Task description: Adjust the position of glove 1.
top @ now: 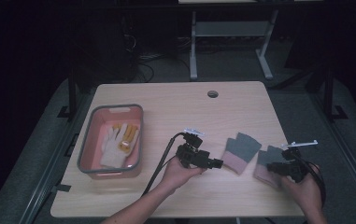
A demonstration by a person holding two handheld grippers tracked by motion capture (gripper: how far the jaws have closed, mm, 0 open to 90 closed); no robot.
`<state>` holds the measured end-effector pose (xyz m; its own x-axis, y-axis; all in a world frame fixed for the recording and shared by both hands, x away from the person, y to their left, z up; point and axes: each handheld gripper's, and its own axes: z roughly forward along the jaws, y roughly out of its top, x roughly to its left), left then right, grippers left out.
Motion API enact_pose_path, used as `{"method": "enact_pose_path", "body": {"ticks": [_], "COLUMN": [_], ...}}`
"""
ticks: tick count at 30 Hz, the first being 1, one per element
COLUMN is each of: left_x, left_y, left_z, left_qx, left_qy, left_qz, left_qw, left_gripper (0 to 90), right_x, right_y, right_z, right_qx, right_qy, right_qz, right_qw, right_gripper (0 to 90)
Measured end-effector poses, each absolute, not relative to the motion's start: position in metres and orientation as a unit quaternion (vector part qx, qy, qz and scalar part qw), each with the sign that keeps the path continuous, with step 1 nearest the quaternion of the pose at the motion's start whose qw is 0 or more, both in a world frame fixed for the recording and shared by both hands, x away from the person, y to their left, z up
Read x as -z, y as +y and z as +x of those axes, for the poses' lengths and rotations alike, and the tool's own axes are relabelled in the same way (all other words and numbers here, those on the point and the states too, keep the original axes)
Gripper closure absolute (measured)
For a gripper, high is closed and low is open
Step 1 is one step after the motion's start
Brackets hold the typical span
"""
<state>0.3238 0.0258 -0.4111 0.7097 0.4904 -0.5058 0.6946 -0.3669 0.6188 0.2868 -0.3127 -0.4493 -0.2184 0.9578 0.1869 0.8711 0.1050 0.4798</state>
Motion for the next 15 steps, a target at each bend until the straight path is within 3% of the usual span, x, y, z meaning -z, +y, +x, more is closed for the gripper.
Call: {"method": "enact_pose_path", "body": {"ticks": [4, 15], "left_x": [0.4113, 0.4076], "left_y": [0.0274, 0.0333], "left_z": [0.324, 0.3255], "left_qx": [0.118, 0.113], "left_qy": [0.361, 0.366], "left_qz": [0.82, 0.818], "left_qw": [0.429, 0.43], "left_gripper": [26.6, 26.9], "right_x": [0.4491, 0.4458], "right_y": [-0.3124, -0.3183], "right_z": [0.2889, 0.2855], "right_qx": [-0.253, -0.275], "right_qy": [0.732, 0.709], "right_qz": [0.628, 0.647], "right_qw": [0.078, 0.065], "right_gripper": [81.4, 86.1]}}
